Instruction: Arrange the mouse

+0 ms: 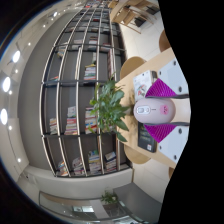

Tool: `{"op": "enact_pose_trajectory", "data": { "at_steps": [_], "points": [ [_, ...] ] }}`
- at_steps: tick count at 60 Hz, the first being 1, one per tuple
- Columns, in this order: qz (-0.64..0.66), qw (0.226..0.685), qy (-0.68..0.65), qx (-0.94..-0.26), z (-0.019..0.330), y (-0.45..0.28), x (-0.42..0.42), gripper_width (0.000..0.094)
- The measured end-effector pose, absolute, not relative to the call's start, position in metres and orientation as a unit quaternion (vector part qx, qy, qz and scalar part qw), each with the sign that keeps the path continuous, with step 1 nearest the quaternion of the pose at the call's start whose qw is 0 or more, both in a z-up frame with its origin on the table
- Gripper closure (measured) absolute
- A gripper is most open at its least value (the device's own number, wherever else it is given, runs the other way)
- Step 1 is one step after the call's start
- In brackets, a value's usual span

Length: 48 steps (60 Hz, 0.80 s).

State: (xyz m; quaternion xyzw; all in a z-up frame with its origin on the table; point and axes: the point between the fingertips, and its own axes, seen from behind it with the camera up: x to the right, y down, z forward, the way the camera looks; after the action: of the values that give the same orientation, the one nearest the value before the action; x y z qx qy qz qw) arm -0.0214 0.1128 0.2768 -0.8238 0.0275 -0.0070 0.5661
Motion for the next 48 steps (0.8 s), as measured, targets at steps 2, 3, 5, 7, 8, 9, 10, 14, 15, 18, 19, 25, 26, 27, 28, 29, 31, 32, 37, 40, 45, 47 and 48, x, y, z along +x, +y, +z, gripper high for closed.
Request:
{"op": "enact_pose_trajectory", "data": {
  "at_steps": [2,3,5,7,8,9,10,14,15,18,19,25,26,27,28,29,31,32,37,40,45,47,48],
  "points": [
    [-0.001,0.57,0.015,-0.822,0.274,0.111,-0.056,0.0628],
    [0.002,0.569,0.009,-0.823,0.268,0.111,-0.072,0.0629],
    [0.008,0.559,-0.002,-0.829,0.258,0.12,-0.1,0.0628],
    [0.014,0.545,-0.011,-0.838,0.236,0.121,-0.126,0.0629],
    [0.016,0.538,-0.015,-0.842,0.217,0.115,-0.137,0.0628],
    [0.017,0.528,-0.017,-0.849,0.202,0.114,-0.148,0.0629],
    [0.018,0.517,-0.018,-0.855,0.179,0.106,-0.16,0.0628],
    [0.023,0.464,-0.015,-0.885,0.126,0.102,-0.183,0.0628],
    [0.024,0.454,-0.014,-0.89,0.106,0.096,-0.186,0.0627],
    [0.021,0.427,-0.011,-0.904,0.061,0.084,-0.196,0.0627],
    [0.019,0.419,-0.011,-0.908,0.059,0.077,-0.2,0.0627],
    [0.006,0.383,-0.023,-0.923,0.008,0.064,-0.205,0.0628],
    [0.005,0.38,-0.023,-0.925,0.003,0.059,-0.208,0.0627],
    [0.004,0.378,-0.022,-0.926,-0.003,0.058,-0.208,0.0626],
    [0.002,0.375,-0.022,-0.927,-0.008,0.056,-0.208,0.0627],
    [-0.001,0.372,-0.023,-0.928,-0.013,0.055,-0.208,0.0626],
    [-0.006,0.385,-0.028,-0.922,-0.013,0.058,-0.208,0.0626],
    [-0.01,0.384,-0.031,-0.923,-0.014,0.057,-0.208,0.0625],
    [-0.009,0.381,-0.026,-0.924,-0.012,0.059,-0.207,0.0548],
    [-0.009,0.378,-0.028,-0.925,-0.013,0.059,-0.206,0.0484],
    [-0.014,0.357,-0.012,-0.934,-0.012,0.05,-0.199,0.0199],
    [-0.016,0.355,-0.008,-0.935,-0.007,0.049,-0.196,0.0122],
    [-0.015,0.357,-0.007,-0.934,-0.002,0.048,-0.195,0.0094]
  ]
}}
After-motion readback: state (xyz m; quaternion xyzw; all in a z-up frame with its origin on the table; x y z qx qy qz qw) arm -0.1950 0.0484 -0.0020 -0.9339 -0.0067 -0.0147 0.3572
